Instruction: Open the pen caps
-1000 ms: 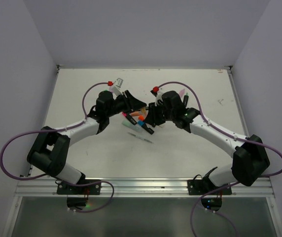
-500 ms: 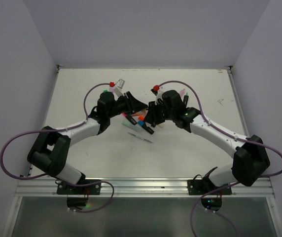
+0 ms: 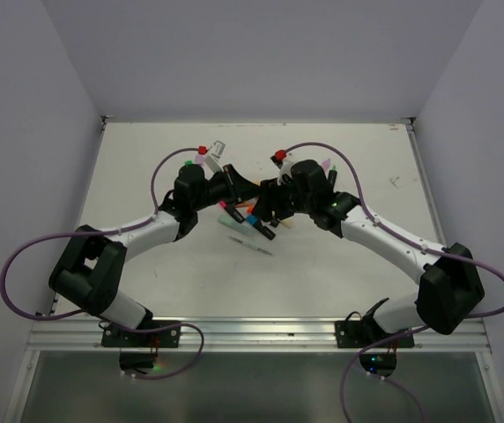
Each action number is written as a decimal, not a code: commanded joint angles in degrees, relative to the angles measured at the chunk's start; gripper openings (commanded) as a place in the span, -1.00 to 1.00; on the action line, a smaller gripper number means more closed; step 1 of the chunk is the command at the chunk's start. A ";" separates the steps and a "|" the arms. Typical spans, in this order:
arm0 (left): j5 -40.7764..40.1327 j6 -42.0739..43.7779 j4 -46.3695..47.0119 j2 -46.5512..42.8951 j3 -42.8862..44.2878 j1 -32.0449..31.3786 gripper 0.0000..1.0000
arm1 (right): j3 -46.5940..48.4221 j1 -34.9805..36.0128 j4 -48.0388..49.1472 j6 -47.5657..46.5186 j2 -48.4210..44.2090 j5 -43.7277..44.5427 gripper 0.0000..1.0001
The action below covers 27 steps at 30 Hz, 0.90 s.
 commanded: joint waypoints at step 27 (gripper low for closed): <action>-4.08 -1.02 -2.07 6.17 17.88 17.62 -1.00 | -8.64 5.86 1.17 3.14 -0.10 11.37 -1.00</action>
